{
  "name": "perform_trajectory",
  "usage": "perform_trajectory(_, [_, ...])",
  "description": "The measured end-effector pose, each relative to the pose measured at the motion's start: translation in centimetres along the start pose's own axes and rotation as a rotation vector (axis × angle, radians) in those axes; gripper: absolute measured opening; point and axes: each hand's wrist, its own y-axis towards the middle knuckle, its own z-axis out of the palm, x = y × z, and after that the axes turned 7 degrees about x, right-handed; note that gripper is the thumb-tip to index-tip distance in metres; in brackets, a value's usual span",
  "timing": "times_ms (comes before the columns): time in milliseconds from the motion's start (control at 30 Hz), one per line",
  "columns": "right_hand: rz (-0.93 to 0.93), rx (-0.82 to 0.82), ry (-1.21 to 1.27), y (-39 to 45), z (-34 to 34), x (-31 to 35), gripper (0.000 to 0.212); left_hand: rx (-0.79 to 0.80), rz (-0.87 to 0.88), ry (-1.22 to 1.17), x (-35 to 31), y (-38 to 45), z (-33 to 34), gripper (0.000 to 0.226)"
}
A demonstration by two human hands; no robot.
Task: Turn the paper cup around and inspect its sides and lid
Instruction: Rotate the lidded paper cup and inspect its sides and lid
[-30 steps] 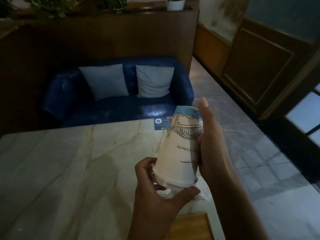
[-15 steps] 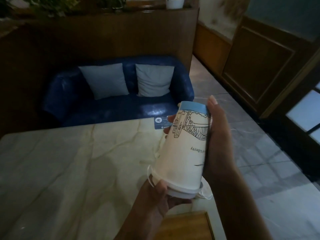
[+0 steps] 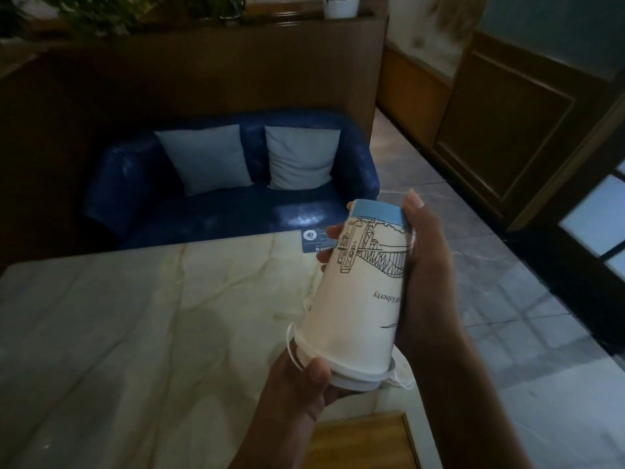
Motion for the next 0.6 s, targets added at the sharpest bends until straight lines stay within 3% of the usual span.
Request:
perform_trajectory(67, [-0.023,0.010,-0.019,0.0,-0.2,-0.1,0.058,0.001,0.011,-0.013,-0.2,0.0,-0.1,0.094])
perform_trajectory(200, [-0.045,0.010,-0.116,0.0,-0.9,-0.3,0.035,-0.098,0.040,-0.048,-1.1,0.1,-1.1,0.102])
perform_trajectory(333, [-0.032,0.076,-0.188,-0.3,-1.8,-0.6,0.045,-0.182,0.155,0.036,-2.3,-0.7,-2.5,0.094])
perform_trajectory(400, [0.027,0.134,-0.223,-0.8,-2.1,-1.1,0.048,-0.208,0.214,0.105,-3.3,-1.2,-3.1,0.095])
perform_trajectory(500, [0.154,0.170,-0.273,-1.8,-2.2,-2.2,0.027,-0.277,0.258,0.168,-4.8,-1.4,-4.1,0.093])
perform_trajectory(600, [0.310,0.208,-0.398,-2.9,-1.6,-4.1,0.043,-0.365,0.290,0.156,-5.5,-1.5,-4.9,0.097])
